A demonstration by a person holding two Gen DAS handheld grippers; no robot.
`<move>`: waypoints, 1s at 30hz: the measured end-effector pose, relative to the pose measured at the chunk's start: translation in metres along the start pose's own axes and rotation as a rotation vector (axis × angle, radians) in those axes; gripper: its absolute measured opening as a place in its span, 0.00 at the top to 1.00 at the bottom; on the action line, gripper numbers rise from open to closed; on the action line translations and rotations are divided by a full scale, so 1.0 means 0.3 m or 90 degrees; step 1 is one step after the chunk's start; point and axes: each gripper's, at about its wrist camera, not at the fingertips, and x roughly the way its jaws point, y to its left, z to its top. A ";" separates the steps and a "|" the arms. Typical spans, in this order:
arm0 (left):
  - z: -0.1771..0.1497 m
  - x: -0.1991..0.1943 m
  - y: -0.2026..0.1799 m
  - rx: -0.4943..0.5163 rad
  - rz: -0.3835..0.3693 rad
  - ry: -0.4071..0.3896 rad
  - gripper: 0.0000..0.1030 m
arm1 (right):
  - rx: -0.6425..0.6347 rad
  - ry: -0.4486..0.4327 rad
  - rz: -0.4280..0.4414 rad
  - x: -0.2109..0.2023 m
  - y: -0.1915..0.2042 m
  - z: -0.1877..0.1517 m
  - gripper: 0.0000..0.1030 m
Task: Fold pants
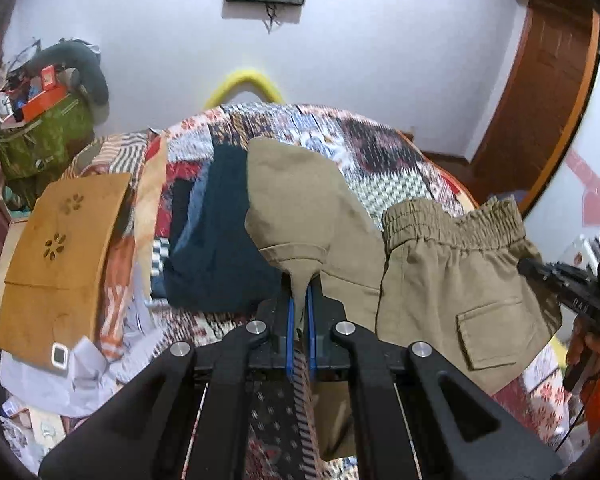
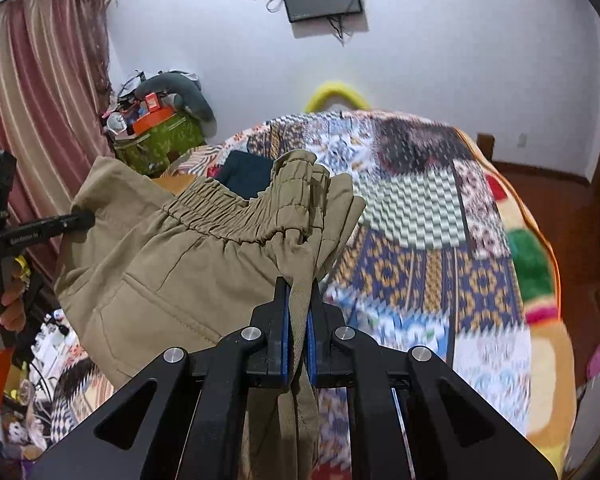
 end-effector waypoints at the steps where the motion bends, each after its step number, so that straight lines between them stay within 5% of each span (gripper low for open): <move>1: 0.014 0.002 0.008 -0.001 0.004 -0.005 0.95 | -0.002 -0.004 0.001 0.015 0.005 0.021 0.94; 16: 0.199 0.209 0.215 0.013 0.108 -0.035 0.95 | -0.020 -0.014 0.010 0.353 0.093 0.227 0.94; 30: 0.079 0.643 0.453 -0.032 0.233 0.091 0.95 | -0.030 0.085 -0.001 0.761 0.150 0.196 0.94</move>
